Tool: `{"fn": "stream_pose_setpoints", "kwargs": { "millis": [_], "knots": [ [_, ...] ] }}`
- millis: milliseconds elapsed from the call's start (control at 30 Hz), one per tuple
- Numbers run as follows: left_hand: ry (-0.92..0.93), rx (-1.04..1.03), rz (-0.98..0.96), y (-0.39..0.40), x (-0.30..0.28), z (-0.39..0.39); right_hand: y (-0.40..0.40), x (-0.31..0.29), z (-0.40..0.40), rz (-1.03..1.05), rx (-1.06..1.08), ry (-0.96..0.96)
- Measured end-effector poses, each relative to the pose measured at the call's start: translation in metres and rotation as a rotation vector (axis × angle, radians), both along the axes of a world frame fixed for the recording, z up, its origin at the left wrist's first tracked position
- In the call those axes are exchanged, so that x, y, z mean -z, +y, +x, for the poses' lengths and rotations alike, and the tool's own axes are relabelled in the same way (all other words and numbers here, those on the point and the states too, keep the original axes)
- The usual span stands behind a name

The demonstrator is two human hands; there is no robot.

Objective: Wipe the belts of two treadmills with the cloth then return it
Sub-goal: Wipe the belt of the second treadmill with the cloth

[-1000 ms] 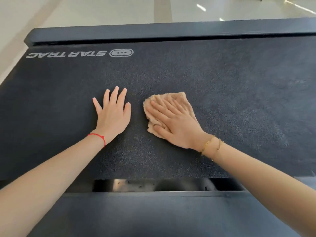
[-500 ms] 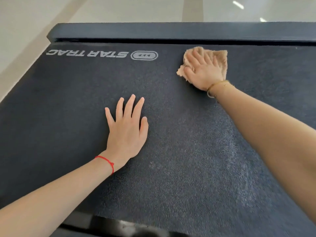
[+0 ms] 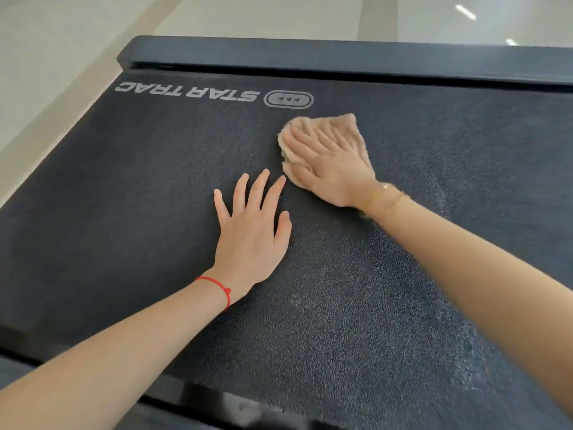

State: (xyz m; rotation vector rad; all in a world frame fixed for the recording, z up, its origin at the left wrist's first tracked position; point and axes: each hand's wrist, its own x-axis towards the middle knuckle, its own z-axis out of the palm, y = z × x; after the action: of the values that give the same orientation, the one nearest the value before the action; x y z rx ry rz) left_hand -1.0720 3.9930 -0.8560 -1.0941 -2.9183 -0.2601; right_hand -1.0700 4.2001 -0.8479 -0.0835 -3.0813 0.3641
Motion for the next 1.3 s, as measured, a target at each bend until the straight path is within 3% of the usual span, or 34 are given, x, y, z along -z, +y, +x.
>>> {"fn": "stream_pose_setpoints", "kwargs": {
  "millis": [200, 500, 667, 767, 900, 1000, 1200, 1300],
  "knots": [
    [-0.009, 0.003, 0.039, -0.001, 0.000, 0.001, 0.006, -0.006, 0.067, -0.025, 0.186, -0.058],
    [-0.037, 0.013, 0.087, -0.002, 0.001, 0.001, -0.112, -0.011, 0.180, -0.020, -0.052, -0.085],
    [-0.031, 0.011, 0.076, -0.002, -0.002, 0.005, -0.115, -0.009, 0.218, 0.004, -0.102, -0.090],
    [-0.010, 0.010, 0.050, -0.003, -0.002, 0.008, -0.085, -0.008, 0.218, 0.013, 0.000, -0.051],
    [-0.023, 0.001, 0.042, -0.003, -0.004, 0.008, -0.026, -0.008, 0.201, -0.010, 0.318, -0.049],
    [-0.020, 0.005, 0.040, -0.002, -0.005, 0.008, -0.023, -0.008, 0.194, -0.031, 0.437, -0.030],
    [-0.005, 0.041, 0.060, -0.004, -0.005, 0.011, -0.071, -0.009, 0.248, -0.001, 0.211, -0.037],
    [0.003, 0.083, 0.069, -0.006, -0.004, 0.012, -0.061, -0.010, 0.260, -0.002, 0.200, -0.053]
  ]
}}
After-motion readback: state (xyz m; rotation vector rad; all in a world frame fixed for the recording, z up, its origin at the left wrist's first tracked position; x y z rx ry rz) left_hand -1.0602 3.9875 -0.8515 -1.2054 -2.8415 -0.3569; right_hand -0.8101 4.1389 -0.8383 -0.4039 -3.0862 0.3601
